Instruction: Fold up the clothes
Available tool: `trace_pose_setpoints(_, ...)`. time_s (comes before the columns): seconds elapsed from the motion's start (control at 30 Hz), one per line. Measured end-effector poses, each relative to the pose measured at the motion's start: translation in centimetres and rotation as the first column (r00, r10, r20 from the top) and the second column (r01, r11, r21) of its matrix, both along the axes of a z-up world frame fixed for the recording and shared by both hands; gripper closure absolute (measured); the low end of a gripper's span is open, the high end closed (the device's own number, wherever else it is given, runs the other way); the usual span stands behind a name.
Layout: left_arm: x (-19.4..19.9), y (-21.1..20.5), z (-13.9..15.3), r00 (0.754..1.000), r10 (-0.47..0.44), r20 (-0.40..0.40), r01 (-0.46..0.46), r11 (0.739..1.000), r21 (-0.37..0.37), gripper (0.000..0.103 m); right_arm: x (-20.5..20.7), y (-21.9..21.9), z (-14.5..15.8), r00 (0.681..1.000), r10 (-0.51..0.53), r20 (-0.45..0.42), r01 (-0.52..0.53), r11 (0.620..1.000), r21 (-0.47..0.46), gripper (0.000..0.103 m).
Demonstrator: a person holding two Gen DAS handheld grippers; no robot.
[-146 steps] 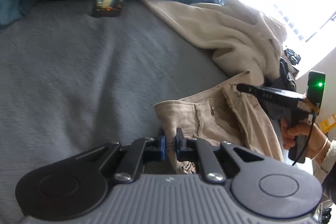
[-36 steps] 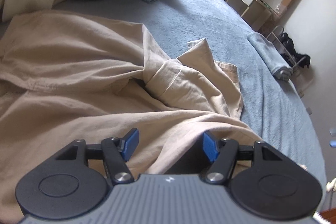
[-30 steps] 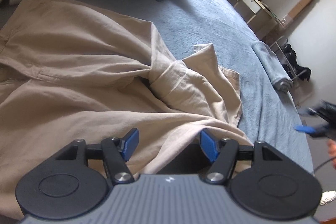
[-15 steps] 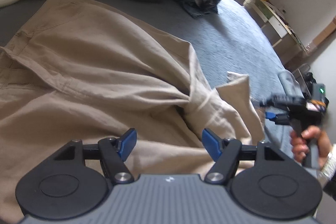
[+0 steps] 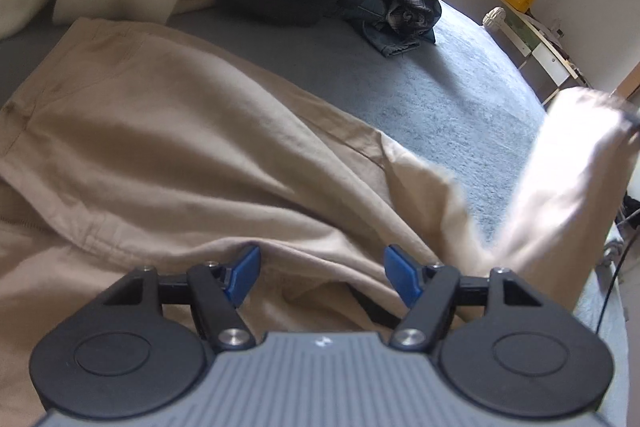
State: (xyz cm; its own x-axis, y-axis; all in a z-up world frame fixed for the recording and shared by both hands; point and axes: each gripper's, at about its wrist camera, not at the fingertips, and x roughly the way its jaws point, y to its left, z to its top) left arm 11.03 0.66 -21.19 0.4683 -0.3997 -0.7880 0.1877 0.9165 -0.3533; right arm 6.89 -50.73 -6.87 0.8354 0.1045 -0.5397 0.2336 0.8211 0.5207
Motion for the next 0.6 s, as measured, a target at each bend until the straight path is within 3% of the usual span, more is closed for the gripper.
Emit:
trace_pose_setpoints(0.13, 0.1, -0.1, -0.4, 1.000, 0.001, 0.005, -0.001, 1.000, 0.010, 0.033, -0.3, -5.5, 3.0, 0.984, -0.167, 0.068, 0.170, 0.984, -0.051, 0.089)
trace_pose_setpoints(0.27, 0.2, -0.3, -0.7, 1.000, -0.011, 0.015, 0.011, 1.000, 0.023, 0.033, -1.5, -10.5, 2.1, 0.945, -0.321, 0.057, 0.323, 0.946, -0.030, 0.089)
trace_pose_setpoints(0.43, 0.1, -1.0, -0.9, 0.999, -0.044, 0.019, 0.042, 0.997, 0.066, 0.033, -2.5, -13.0, -3.7, 0.905, -0.421, -0.054, 0.420, 0.907, -0.041, 0.089)
trace_pose_setpoints(0.6, -0.2, -0.8, -0.9, 0.998, -0.063, 0.016, 0.061, 0.995, 0.082, 0.033, -4.0, -13.7, -10.3, 0.837, -0.516, -0.181, 0.522, 0.853, -0.017, 0.088)
